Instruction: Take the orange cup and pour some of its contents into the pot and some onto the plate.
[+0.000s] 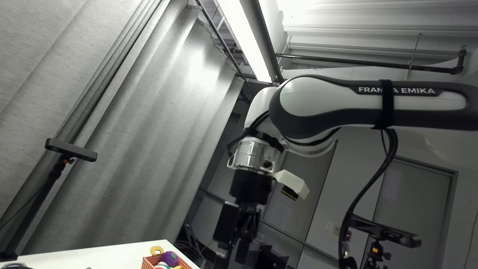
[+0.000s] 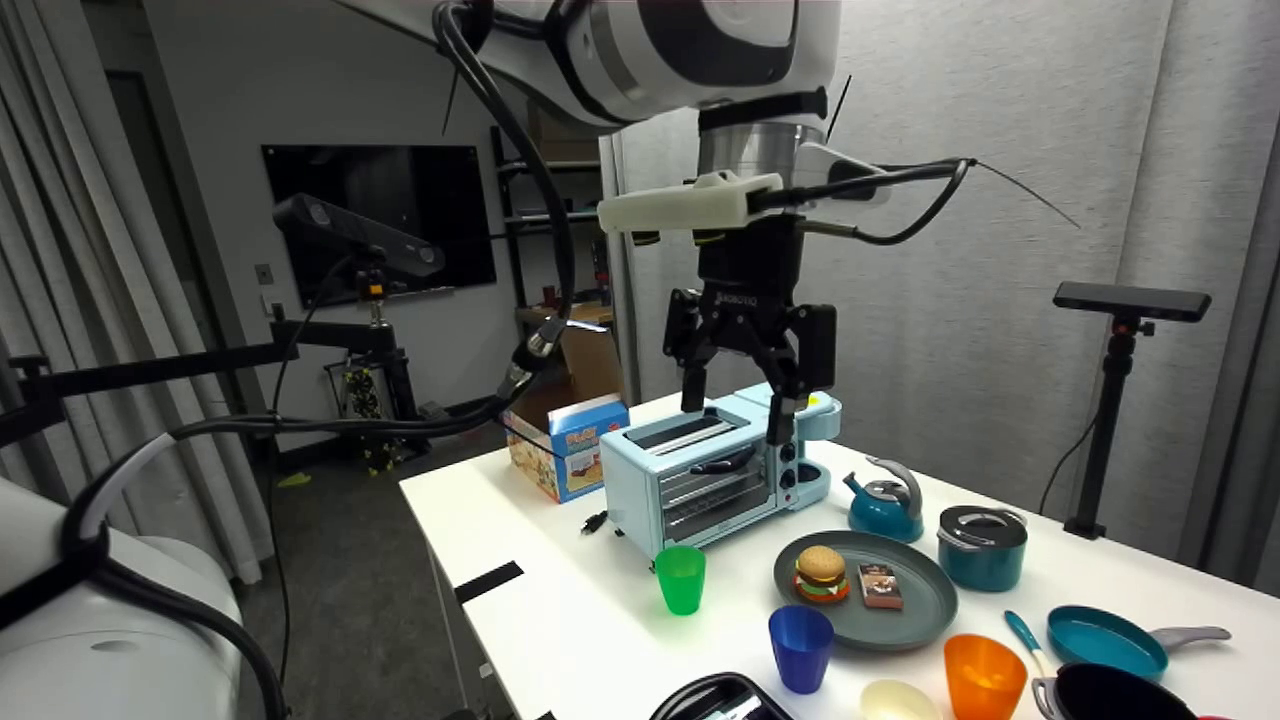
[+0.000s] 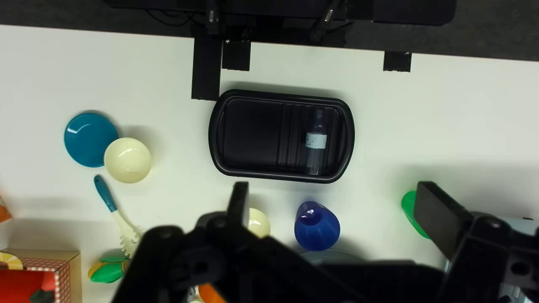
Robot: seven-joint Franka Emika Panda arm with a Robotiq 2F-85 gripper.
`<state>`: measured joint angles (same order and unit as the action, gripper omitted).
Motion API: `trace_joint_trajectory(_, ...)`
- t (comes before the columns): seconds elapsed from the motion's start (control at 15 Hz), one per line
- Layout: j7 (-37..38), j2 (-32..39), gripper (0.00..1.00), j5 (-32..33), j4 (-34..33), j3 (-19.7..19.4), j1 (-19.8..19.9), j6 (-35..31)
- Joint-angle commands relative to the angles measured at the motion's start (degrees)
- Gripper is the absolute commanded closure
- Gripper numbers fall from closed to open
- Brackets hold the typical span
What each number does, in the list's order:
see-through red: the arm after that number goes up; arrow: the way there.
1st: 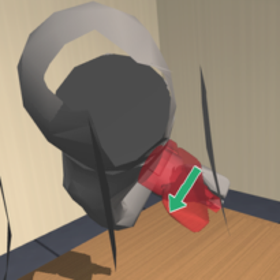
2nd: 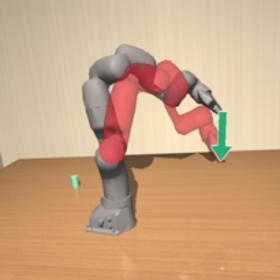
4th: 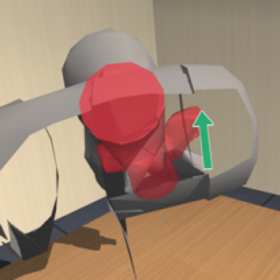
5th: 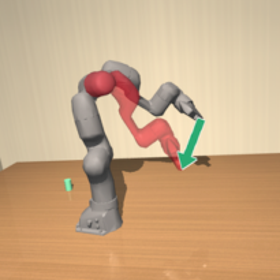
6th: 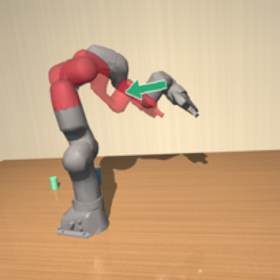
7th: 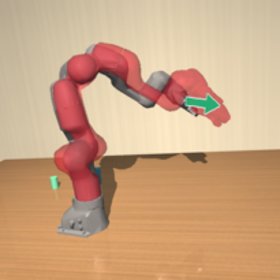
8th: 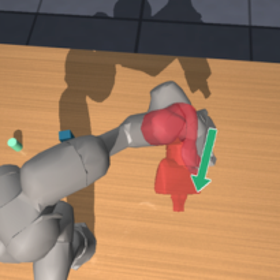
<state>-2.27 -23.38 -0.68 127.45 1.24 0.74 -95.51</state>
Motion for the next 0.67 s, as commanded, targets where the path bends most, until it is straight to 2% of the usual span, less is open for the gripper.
trace_joint_trajectory(0.0,0.18,0.05,0.0,0.16,-0.13,-0.44,-0.54,0.14)
trace_joint_trajectory(0.33,1.52,0.77,0.0,-0.02,-0.8,-0.43,-0.22,-2.3)
trace_joint_trajectory(0.6,3.4,3.25,0.0,0.28,-3.41,-1.15,0.85,-7.44)
